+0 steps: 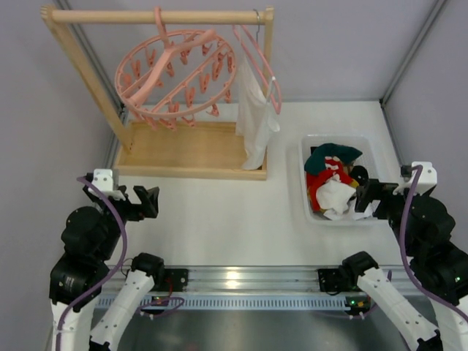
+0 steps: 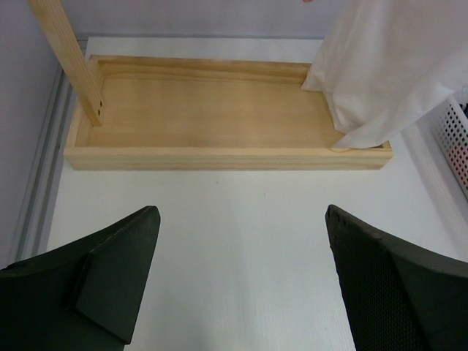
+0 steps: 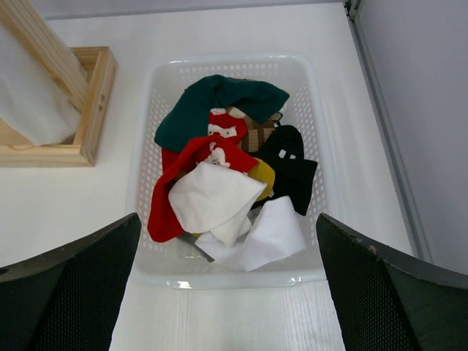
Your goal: Remove the socks clipped to the hanger
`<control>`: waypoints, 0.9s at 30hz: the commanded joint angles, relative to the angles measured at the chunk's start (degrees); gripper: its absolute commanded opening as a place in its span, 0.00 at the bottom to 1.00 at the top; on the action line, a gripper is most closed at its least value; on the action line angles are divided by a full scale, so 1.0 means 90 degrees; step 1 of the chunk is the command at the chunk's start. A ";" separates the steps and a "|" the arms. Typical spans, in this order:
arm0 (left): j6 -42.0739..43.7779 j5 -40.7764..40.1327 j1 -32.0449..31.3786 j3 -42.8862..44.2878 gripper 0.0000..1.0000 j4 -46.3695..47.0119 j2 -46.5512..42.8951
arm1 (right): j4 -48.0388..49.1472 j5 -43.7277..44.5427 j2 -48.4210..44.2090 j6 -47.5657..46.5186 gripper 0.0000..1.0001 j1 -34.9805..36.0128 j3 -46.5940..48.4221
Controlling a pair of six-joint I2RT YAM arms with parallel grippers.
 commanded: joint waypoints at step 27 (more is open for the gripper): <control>0.0211 0.0280 0.0019 0.0572 0.98 -0.0797 0.0126 | -0.0776 -0.0239 -0.0409 -0.0154 0.99 -0.0051 0.0680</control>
